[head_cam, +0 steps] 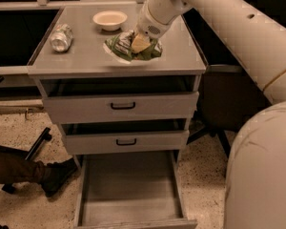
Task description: Place green jalapeno chip bag into bottom drawer
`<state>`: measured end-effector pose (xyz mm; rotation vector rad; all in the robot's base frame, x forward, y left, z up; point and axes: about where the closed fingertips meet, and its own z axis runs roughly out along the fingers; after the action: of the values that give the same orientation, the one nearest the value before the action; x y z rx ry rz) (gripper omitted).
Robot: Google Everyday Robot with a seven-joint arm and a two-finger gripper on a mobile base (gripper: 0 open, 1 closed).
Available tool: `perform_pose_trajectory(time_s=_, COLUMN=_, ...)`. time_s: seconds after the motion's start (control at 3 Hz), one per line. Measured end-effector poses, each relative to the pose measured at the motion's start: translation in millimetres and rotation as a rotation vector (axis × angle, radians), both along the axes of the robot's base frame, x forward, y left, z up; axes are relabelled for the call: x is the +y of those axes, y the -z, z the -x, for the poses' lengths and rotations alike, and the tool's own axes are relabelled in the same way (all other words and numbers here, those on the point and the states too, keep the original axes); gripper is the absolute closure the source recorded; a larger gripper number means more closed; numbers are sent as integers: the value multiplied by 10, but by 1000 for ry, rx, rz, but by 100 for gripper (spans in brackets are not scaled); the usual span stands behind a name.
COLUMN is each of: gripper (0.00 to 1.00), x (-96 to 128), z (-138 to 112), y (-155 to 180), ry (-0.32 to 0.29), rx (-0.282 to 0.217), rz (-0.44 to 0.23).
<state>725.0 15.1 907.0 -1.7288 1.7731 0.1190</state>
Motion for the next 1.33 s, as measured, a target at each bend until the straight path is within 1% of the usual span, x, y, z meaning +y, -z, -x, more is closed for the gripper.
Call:
perform_pose_trajectory(time_s=0.33, gripper=100, x=-141, z=218, y=324, ry=17, rx=75, rz=-3)
perform_pose_trajectory(time_s=0.67, gripper=100, x=-427, z=717, y=987, ry=26, rx=221, rz=-34)
perform_pose_trajectory(time_s=1.0, gripper=100, x=-719, z=1141, y=1340, ry=50, rx=316, rz=-53)
perform_pose_trajectory(time_s=1.33, gripper=100, x=-802, z=1444, y=1404, ry=46, rx=379, rz=-86)
